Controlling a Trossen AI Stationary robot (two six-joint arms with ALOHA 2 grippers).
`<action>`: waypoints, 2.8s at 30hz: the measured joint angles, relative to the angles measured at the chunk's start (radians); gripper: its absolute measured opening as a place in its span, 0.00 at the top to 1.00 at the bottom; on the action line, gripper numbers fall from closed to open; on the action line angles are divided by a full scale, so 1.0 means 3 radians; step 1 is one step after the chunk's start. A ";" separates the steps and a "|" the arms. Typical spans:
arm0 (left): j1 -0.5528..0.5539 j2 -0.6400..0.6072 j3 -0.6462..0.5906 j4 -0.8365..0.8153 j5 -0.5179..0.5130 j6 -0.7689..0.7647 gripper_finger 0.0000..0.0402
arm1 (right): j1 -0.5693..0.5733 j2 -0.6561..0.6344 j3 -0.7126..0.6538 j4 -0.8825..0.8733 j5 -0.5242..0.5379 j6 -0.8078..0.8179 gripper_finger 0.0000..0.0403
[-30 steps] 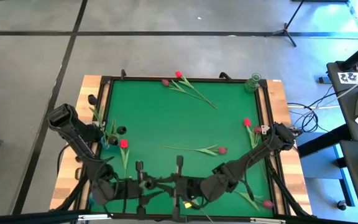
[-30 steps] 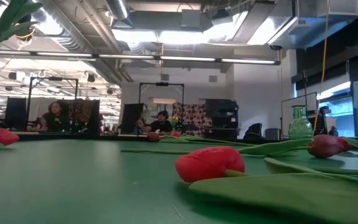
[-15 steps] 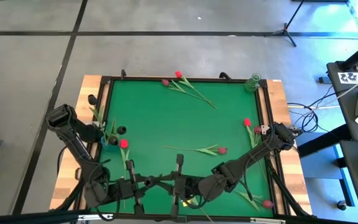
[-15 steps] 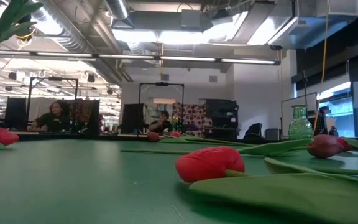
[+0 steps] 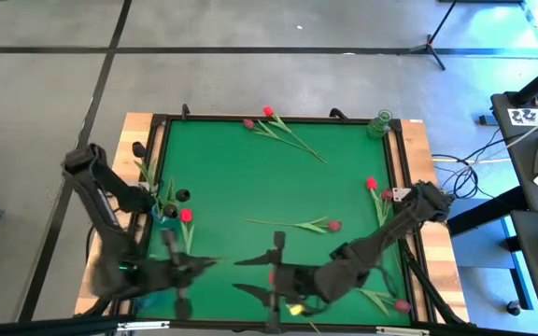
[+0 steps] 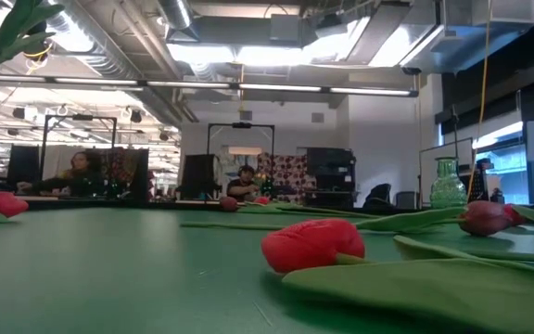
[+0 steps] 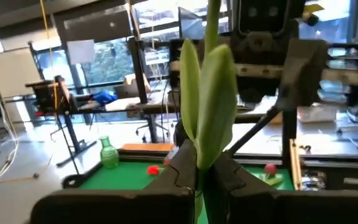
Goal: Sort flowers into vase by color
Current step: Put the black tulip into the blue vase
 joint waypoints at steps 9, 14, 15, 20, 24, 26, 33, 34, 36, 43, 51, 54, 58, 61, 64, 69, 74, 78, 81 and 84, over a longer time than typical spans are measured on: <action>-0.1102 -0.0766 0.0001 -0.1023 -0.0657 -0.0173 1.00 | 0.0150 -0.0051 -0.0003 -0.0179 0.0587 -0.0226 0.39; -0.1565 -0.0896 0.0001 -0.1775 -0.0626 -0.0740 0.99 | 0.0144 -0.0051 -0.0004 -0.0280 0.0615 -0.0116 0.39; -0.1595 -0.0909 0.0001 -0.1901 -0.0550 -0.0894 0.99 | 0.0144 -0.0051 -0.0004 -0.0275 0.0628 -0.0116 0.39; -0.1150 -0.0880 0.0001 -0.2367 0.0321 -0.1673 0.98 | 0.0144 -0.0051 -0.0004 -0.0232 0.0787 -0.0205 0.39; -0.0463 -0.0781 0.0001 -0.2219 0.1510 -0.1539 0.98 | 0.0144 -0.0051 -0.0004 -0.0229 0.0875 -0.0243 0.39; -0.0174 -0.0776 0.0001 -0.2161 0.1962 -0.1361 0.98 | 0.0144 -0.0051 -0.0004 -0.0238 0.0927 -0.0243 0.39; 0.0648 -0.1067 0.0000 -0.2525 0.2930 -0.1191 0.98 | 0.0204 -0.0051 -0.0004 -0.0406 0.1302 -0.0223 0.39; 0.0730 -0.1145 0.0000 -0.2645 0.3032 -0.1233 0.98 | 0.0219 -0.0051 -0.0004 -0.0413 0.1364 -0.0223 0.39; 0.0842 -0.1313 -0.0001 -0.2847 0.3157 -0.1291 0.98 | 0.0263 -0.0051 -0.0004 -0.0419 0.1492 -0.0223 0.39; 0.0590 -0.2098 0.0000 -0.3289 0.3224 -0.1268 0.98 | 0.0405 -0.0051 -0.0004 -0.0420 0.2051 -0.0229 0.39; 0.0233 -0.2768 0.0001 -0.4010 0.3079 -0.1443 0.98 | 0.0475 -0.0051 -0.0004 -0.0416 0.2392 -0.0057 0.39; 0.0173 -0.2949 0.0001 -0.4311 0.2975 -0.1503 0.98 | 0.0475 -0.0051 -0.0004 -0.0416 0.2518 0.0042 0.39; 0.0167 -0.3116 0.0001 -0.4544 0.2947 -0.1525 0.98 | 0.0473 -0.0051 -0.0004 -0.0415 0.2621 0.0160 0.39; 0.0167 -0.3217 0.0001 -0.4697 0.3019 -0.1550 0.98 | 0.0472 -0.0051 -0.0004 -0.0412 0.2714 0.0222 0.39; 0.0167 -0.3259 0.0001 -0.4850 0.3071 -0.1620 0.98 | 0.0472 -0.0051 -0.0004 -0.0413 0.2866 0.0240 0.39; 0.0167 -0.3334 -0.0102 -0.4893 0.3156 -0.1597 0.98 | 0.0447 -0.0051 -0.0004 -0.0402 0.3029 0.0262 0.39; 0.0167 -0.3526 -0.0296 -0.4893 0.3103 -0.1517 0.98 | 0.0426 -0.0051 -0.0004 -0.0402 0.3032 0.0309 0.39; 0.0167 -0.3688 -0.0368 -0.5000 0.2979 -0.1562 0.98 | 0.0427 -0.0051 -0.0004 -0.0400 0.3035 0.0310 0.39; 0.0167 -0.3725 -0.0370 -0.5192 0.2875 -0.1685 0.98 | 0.0428 -0.0051 -0.0004 -0.0401 0.3037 0.0310 0.39; 0.0167 -0.3733 -0.0373 -0.5283 0.2863 -0.1726 0.98 | 0.0423 -0.0051 -0.0004 -0.0401 0.3039 0.0310 0.39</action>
